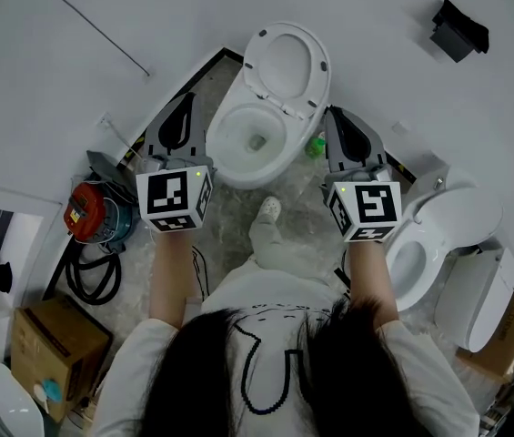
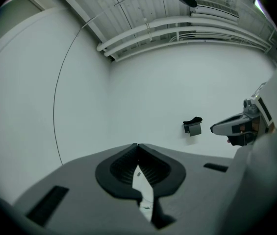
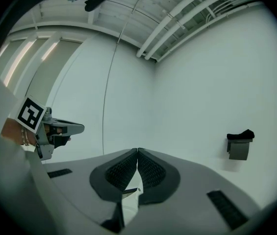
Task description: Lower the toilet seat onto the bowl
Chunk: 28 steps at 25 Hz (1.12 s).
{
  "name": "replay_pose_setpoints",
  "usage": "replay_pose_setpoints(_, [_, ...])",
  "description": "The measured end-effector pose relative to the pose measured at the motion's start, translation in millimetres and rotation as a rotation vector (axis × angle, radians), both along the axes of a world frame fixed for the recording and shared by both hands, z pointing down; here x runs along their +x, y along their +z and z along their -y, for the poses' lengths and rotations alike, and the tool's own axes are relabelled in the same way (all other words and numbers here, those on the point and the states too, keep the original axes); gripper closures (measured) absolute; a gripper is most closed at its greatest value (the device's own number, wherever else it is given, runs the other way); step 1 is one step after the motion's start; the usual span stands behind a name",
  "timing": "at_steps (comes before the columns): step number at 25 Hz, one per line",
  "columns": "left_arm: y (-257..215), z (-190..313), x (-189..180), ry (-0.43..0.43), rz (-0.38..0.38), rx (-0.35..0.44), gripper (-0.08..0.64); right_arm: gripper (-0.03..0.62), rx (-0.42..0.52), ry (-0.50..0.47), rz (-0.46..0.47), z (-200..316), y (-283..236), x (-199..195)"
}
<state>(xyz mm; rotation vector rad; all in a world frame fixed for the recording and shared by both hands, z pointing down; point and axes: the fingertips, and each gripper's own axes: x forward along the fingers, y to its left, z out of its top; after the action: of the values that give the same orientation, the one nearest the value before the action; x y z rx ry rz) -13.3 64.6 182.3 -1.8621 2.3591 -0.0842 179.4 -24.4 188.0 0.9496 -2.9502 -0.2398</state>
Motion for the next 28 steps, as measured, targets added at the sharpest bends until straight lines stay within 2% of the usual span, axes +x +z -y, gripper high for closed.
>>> replay_pose_setpoints(11, [9, 60, -42, 0.005, 0.007, -0.023, 0.551, 0.563, -0.006, 0.008, -0.016, 61, 14, -41])
replay_pose_setpoints(28, [44, 264, -96, 0.128, 0.007, -0.165, 0.551, 0.561, -0.156, 0.131, -0.039, 239, 61, -84])
